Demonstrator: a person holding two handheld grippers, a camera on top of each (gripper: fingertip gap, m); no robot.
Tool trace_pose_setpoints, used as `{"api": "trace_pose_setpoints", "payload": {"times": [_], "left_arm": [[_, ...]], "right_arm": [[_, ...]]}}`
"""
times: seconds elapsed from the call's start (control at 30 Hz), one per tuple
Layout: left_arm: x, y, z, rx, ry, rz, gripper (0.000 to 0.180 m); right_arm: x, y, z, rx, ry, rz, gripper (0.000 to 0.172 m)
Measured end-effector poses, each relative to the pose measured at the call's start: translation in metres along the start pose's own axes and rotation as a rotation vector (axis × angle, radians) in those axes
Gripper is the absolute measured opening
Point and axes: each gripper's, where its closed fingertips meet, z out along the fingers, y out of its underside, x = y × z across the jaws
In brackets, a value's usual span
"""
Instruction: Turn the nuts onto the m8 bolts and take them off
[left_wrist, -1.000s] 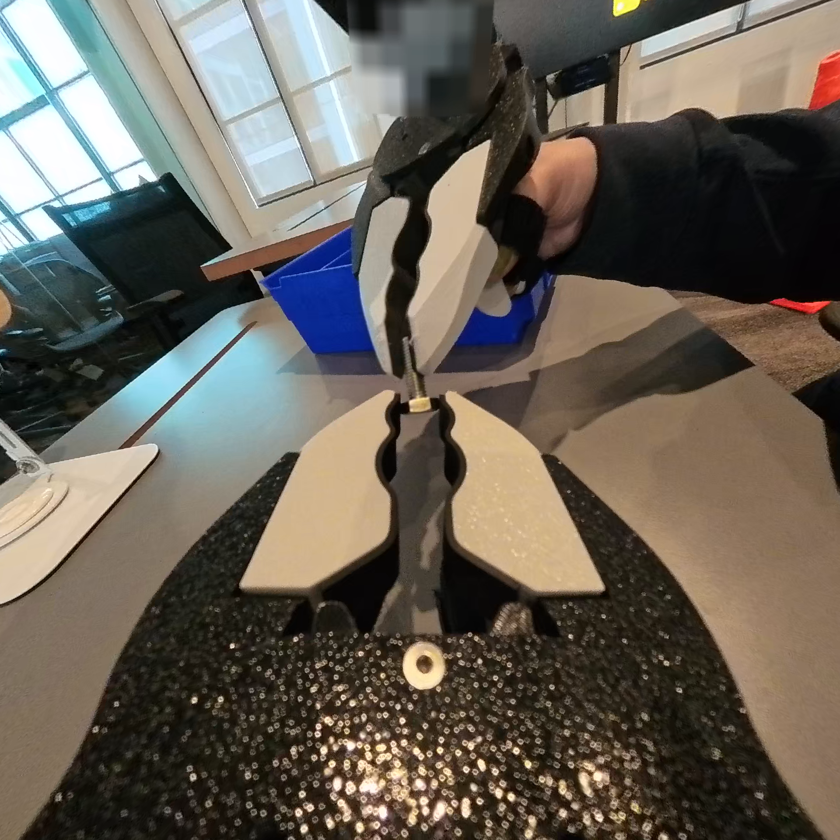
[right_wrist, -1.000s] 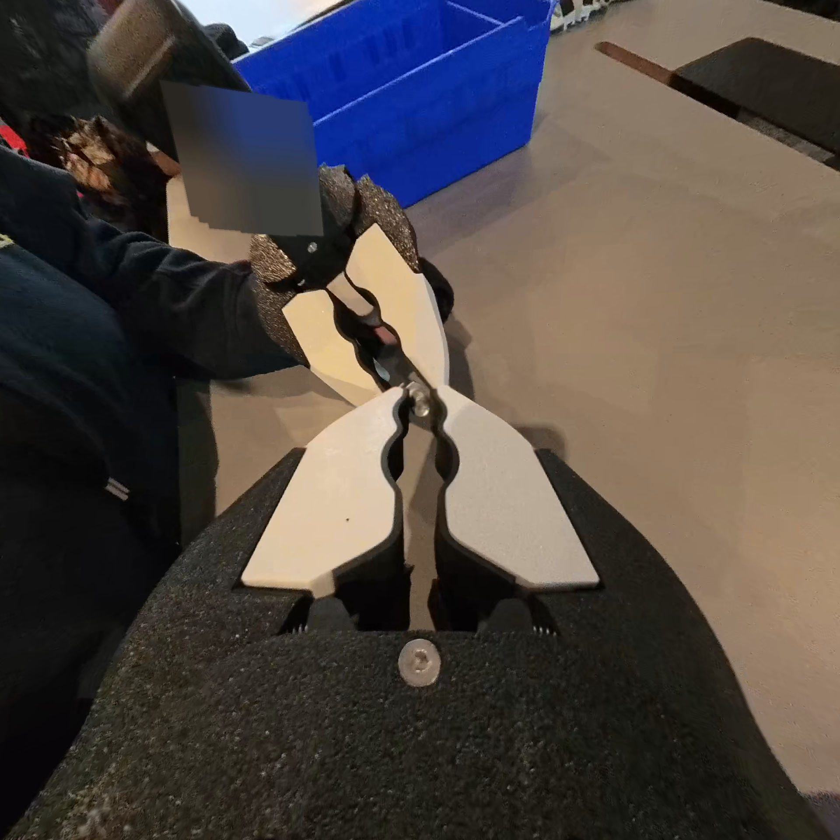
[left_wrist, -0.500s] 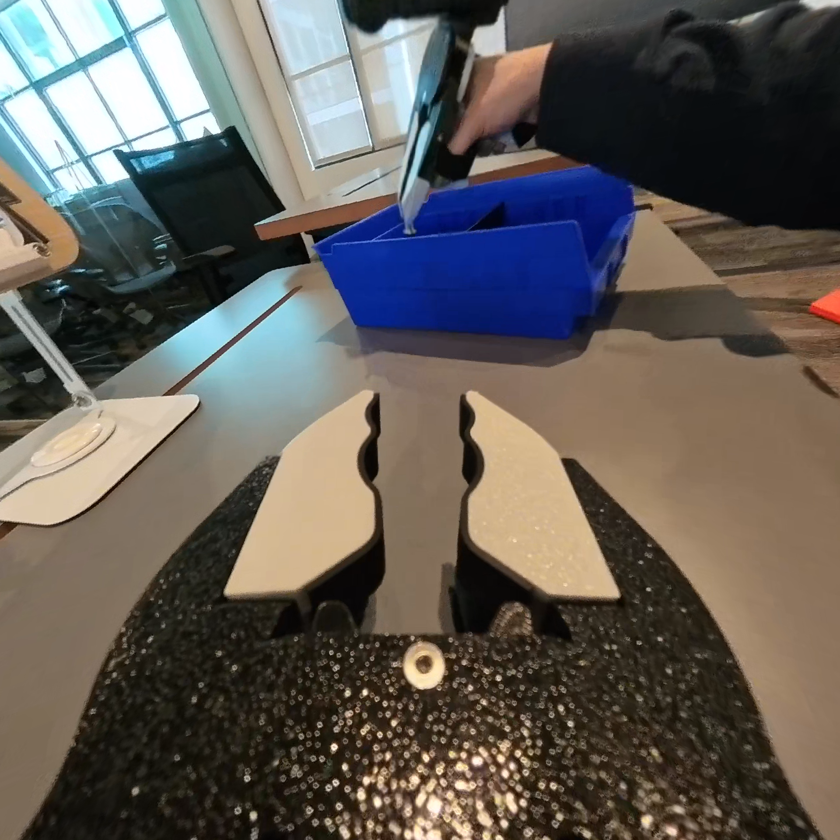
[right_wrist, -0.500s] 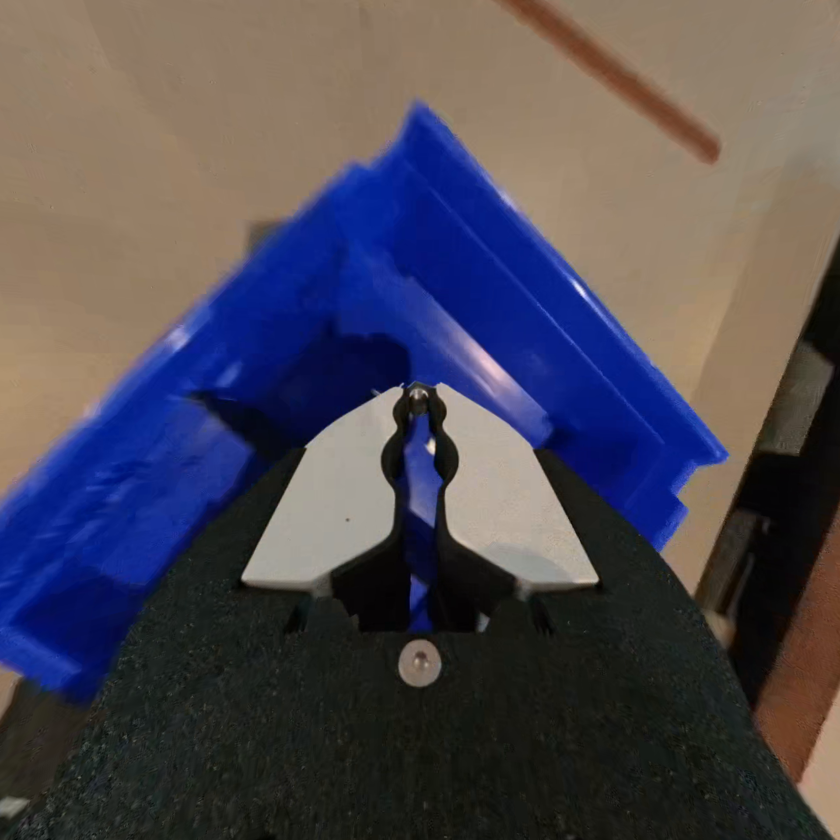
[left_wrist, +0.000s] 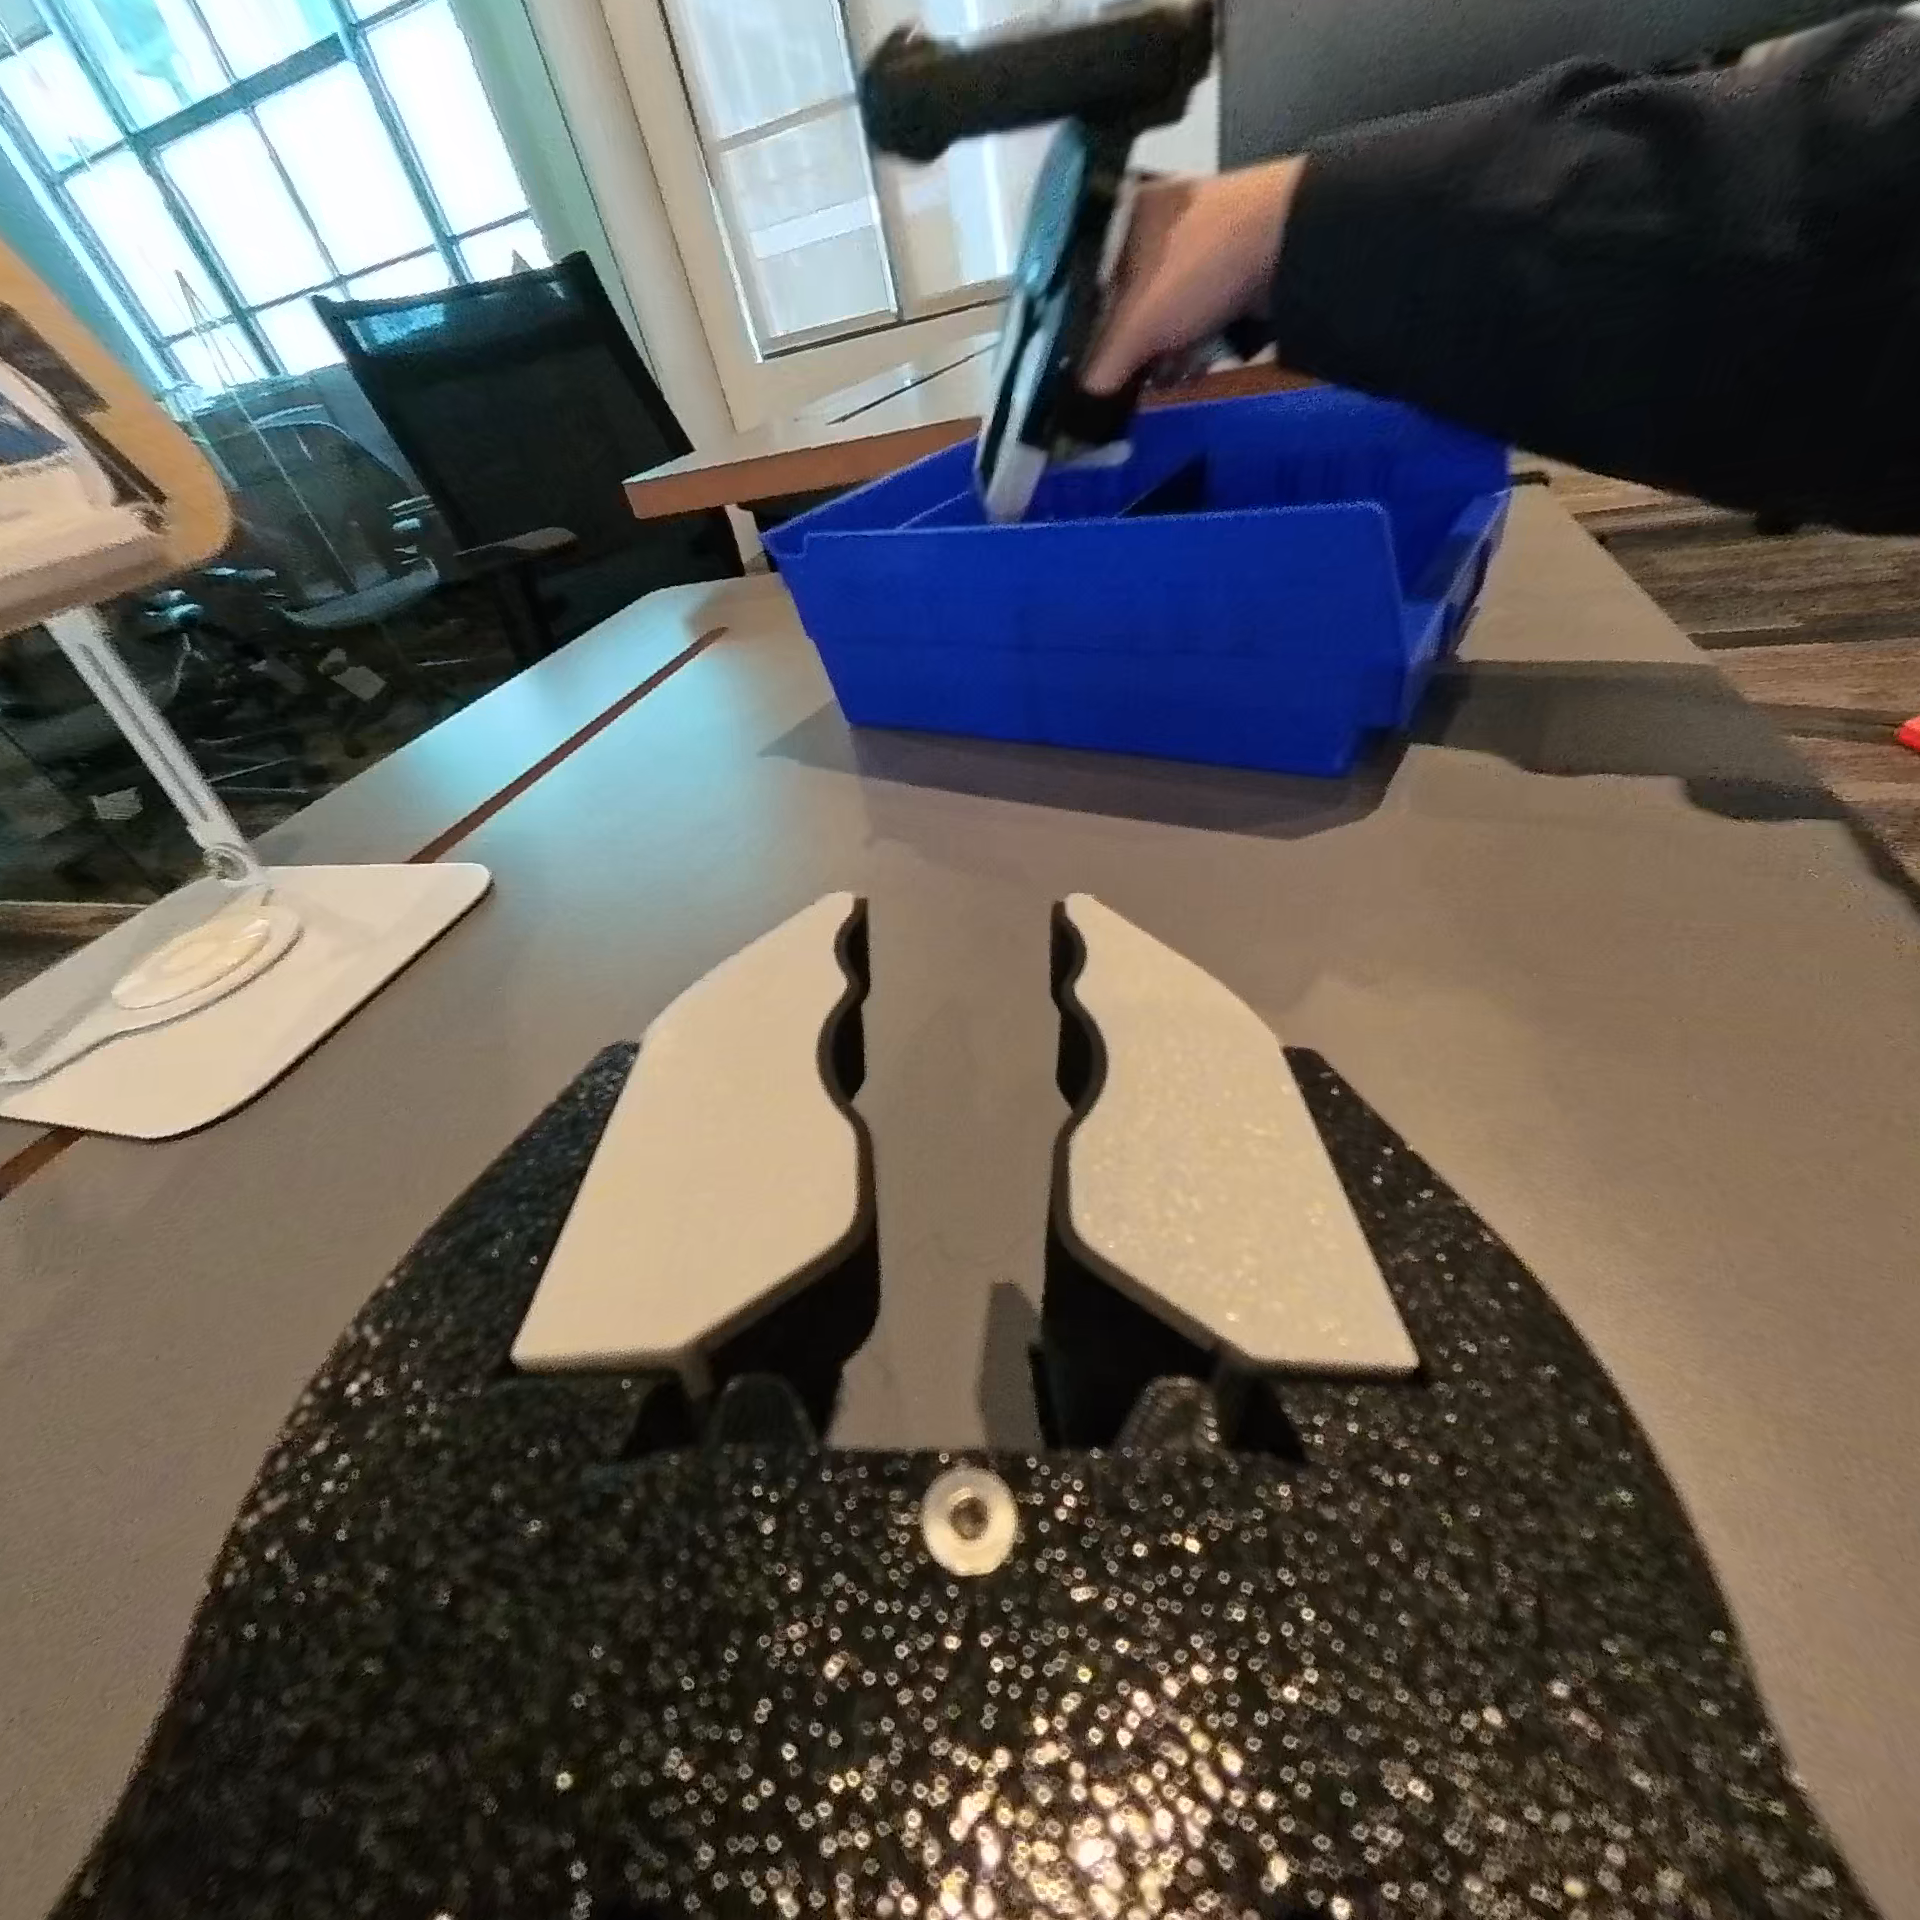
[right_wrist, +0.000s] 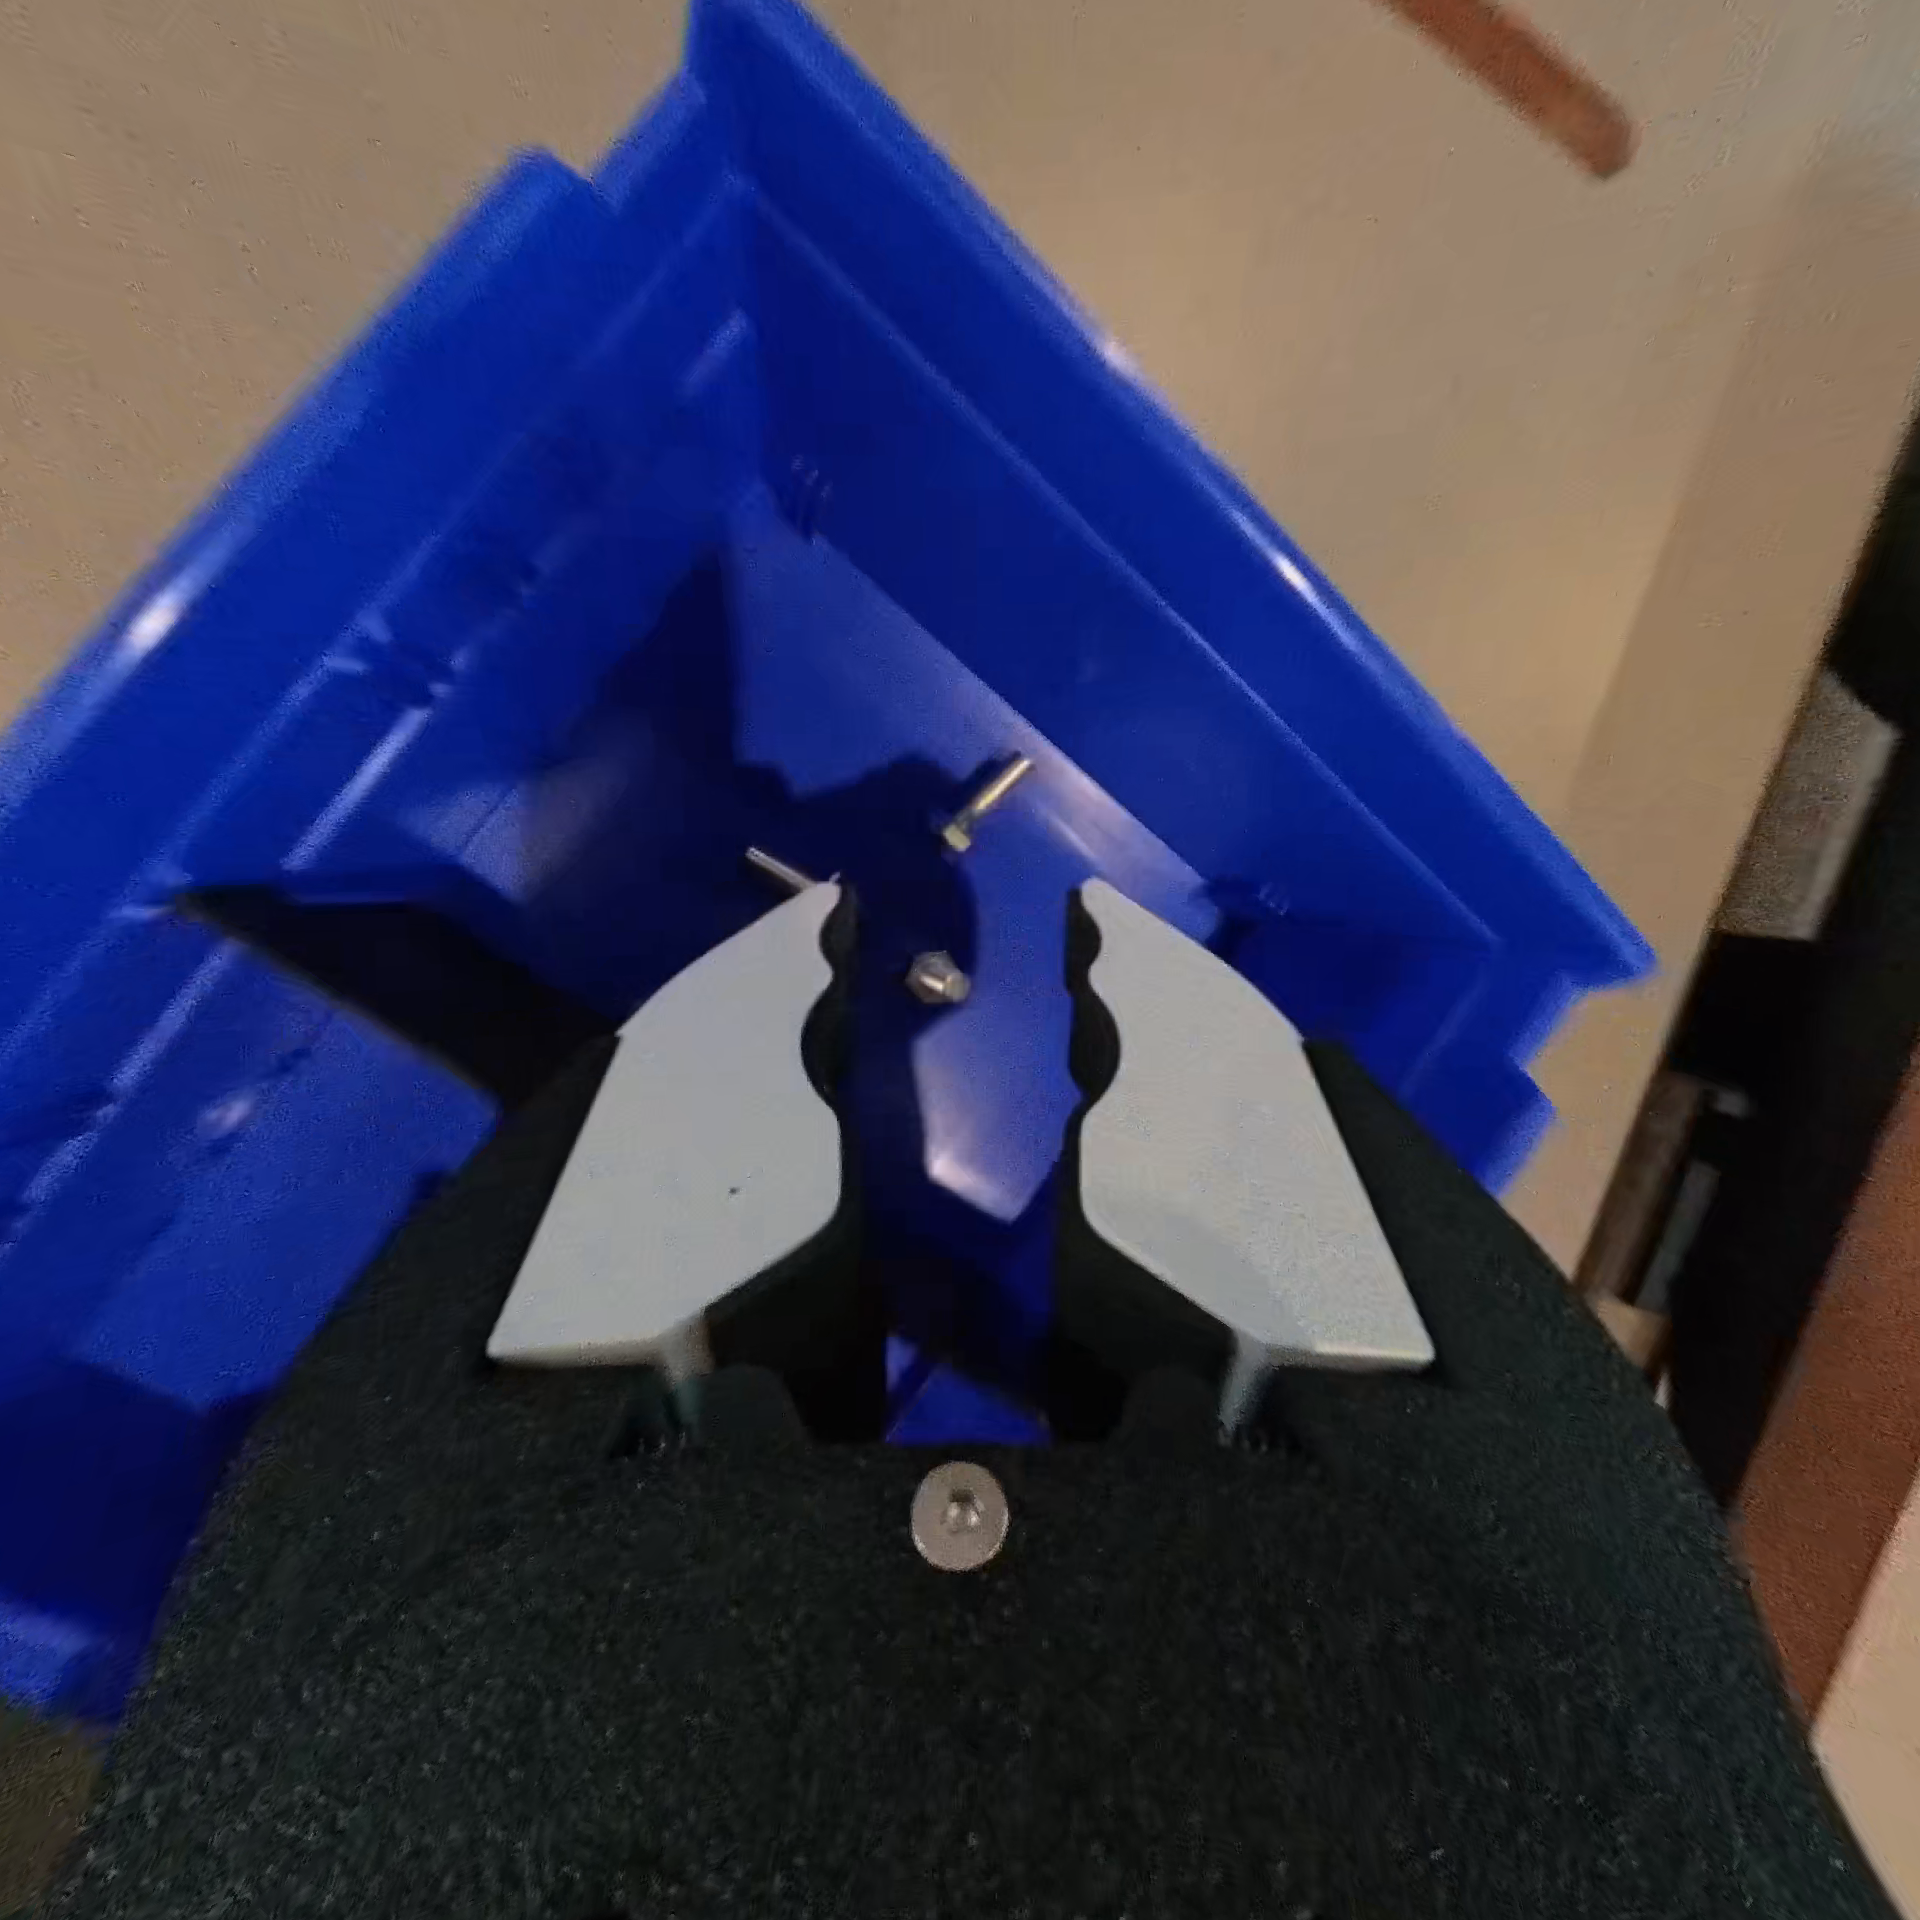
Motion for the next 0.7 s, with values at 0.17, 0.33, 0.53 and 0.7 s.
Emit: {"api": "trace_pose_setpoints", "payload": {"times": [0.17,0.33,0.53,0.7], "left_arm": [[-0.015,-0.017,-0.013,-0.009,-0.102,0.021,0.037],[-0.042,-0.044,-0.049,-0.121,-0.317,0.023,0.050],[-0.099,-0.033,-0.155,-0.532,-0.767,-0.070,0.083],[-0.118,0.031,-0.224,-0.802,-0.869,-0.548,0.095]], "right_arm": [[-0.009,0.010,-0.071,0.182,0.170,0.012,0.051],[-0.016,0.061,-0.106,0.189,0.274,0.104,0.056],[-0.017,0.128,-0.083,0.029,0.161,0.253,0.061],[-0.029,0.134,-0.072,-0.004,0.040,0.263,0.054]]}}
